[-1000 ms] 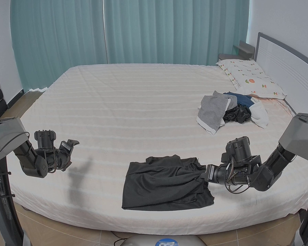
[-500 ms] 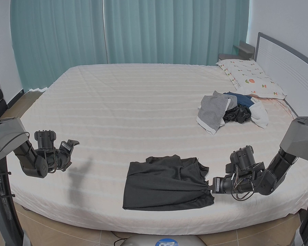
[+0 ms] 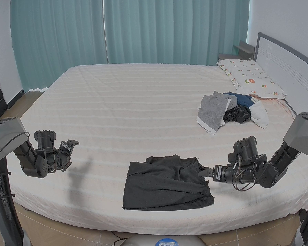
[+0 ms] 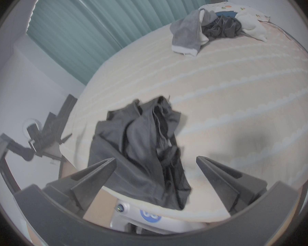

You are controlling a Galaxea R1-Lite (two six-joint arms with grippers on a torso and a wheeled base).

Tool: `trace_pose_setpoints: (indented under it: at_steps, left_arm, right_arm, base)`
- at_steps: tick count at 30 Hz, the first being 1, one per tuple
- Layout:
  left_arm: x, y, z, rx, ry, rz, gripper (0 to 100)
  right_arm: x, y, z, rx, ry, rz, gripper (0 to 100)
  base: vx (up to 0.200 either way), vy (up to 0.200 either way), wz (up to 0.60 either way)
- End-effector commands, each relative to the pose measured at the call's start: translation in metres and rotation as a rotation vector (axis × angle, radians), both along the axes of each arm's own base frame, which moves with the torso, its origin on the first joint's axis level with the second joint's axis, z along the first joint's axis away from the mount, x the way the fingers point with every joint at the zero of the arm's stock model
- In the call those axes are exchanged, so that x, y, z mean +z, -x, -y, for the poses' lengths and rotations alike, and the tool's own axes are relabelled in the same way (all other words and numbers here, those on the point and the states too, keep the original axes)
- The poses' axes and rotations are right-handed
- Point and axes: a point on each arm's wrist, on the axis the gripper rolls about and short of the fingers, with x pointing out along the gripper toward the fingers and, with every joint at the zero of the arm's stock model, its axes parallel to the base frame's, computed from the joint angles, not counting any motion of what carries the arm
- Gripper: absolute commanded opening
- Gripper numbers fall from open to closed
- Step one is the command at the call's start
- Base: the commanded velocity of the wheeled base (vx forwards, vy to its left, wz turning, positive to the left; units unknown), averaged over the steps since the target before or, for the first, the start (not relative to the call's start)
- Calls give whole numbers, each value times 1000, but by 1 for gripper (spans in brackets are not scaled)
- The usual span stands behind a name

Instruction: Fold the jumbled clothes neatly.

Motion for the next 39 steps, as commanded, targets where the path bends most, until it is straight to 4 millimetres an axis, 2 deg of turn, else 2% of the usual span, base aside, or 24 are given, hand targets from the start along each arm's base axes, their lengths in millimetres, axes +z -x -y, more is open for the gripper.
trace_pose_setpoints:
  at_steps: [1,3,4,7,9,12,20,32,33,39]
  left_arm:
    - [-1,0,0,0,1,-3,100]
    - [-1,0,0,0,1,-3,100]
    - [-1,0,0,0,1,-1,100]
    - [-2,0,0,0,1,-5,100]
    - [-3,-1,0,0,1,-6,100]
    - [-3,-1,0,-1,0,-6,100]
    - [-4,-1,0,0,1,-8,100]
    - [-4,-1,0,0,-1,-8,100]
    - [-4,0,1,-1,-1,-9,100]
    - [-4,0,1,-3,-1,-9,100]
  right_arm:
    - [23,-24,-8,-42,-96,67,100]
    - [18,-29,-10,-48,-102,57,100]
    - [8,-40,-16,-51,-107,47,100]
    - [-6,-50,-21,-49,-103,33,100]
    - [-25,-61,-30,-41,-95,16,100]
    - [-33,-67,-35,-35,-95,14,100]
    - [-42,-81,-46,-28,-96,34,100]
    - [-44,-94,-38,-71,-85,45,100]
    - [-44,-93,-39,-69,-84,44,0]
    - [-41,-93,-37,-83,-95,42,0]
  base:
    - [0,0,0]
    - [0,0,0]
    - [0,0,0]
    - [0,0,0]
    - [0,0,0]
    - [0,0,0]
    - [0,0,0]
    - [0,0,0]
    - [0,0,0]
    - [0,0,0]
